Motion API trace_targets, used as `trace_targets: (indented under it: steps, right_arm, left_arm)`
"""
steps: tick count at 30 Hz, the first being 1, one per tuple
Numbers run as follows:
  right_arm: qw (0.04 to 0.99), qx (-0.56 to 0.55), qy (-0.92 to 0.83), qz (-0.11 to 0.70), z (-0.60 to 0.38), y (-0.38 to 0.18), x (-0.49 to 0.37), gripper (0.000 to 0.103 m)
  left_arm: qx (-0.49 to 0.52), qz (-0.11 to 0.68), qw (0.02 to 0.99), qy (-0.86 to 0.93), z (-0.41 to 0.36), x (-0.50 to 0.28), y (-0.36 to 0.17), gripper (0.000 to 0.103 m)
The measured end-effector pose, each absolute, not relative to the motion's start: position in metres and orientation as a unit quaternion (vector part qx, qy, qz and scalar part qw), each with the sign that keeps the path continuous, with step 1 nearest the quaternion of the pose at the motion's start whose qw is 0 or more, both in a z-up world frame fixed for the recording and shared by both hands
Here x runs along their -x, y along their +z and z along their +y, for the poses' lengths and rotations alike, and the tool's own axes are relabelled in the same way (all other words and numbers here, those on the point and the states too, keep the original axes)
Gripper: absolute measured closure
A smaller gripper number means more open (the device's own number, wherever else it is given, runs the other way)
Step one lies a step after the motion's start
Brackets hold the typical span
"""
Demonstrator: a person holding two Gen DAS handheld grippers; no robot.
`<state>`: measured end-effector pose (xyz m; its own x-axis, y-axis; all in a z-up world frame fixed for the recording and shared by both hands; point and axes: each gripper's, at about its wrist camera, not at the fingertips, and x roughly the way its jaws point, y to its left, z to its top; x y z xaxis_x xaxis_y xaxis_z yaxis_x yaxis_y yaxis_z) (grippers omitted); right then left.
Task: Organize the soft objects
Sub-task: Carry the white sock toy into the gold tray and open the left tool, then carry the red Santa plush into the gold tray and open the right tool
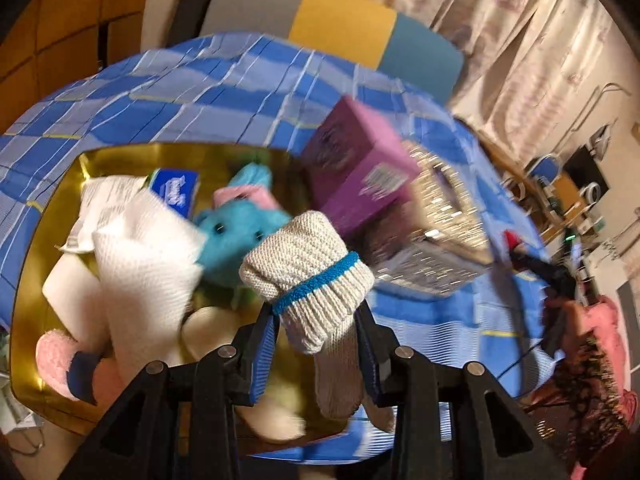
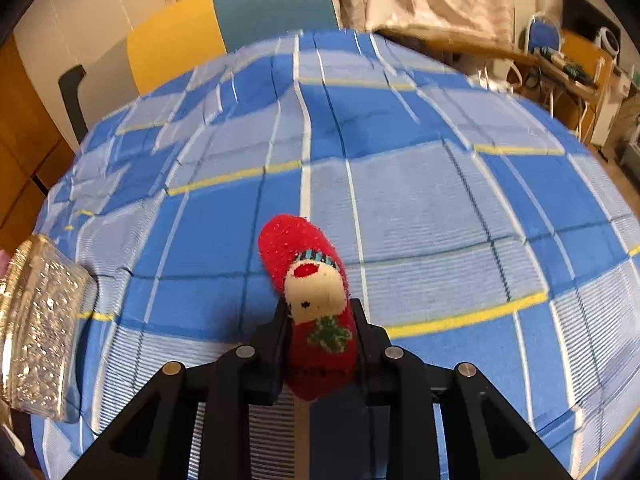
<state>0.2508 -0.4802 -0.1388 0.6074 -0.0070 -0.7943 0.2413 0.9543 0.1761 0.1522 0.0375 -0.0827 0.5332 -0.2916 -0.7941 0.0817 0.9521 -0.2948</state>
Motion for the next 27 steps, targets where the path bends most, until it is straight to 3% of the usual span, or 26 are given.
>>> trace_targets:
  steps: [8, 16, 27]
  right_arm:
    - [0.905, -0.119, -0.073, 0.403, -0.471, -0.117, -0.24, 0.076]
    - [0.902, -0.145, -0.077, 0.399, -0.461, -0.114, -0.225, 0.076]
    - [0.923, -0.139, -0.05, 0.355, -0.421, -0.061, -0.18, 0.076]
  left_arm:
    - [0.09, 0.503, 0.855, -0.086, 0.053, -0.166, -0.116, 0.064]
    - [0.002, 0.507, 0.851, -0.14, 0.029, -0.162, -0.111, 0.042]
    - [0.152, 0.468, 0.863, -0.114, 0.087, -0.146, -0.089, 0.042]
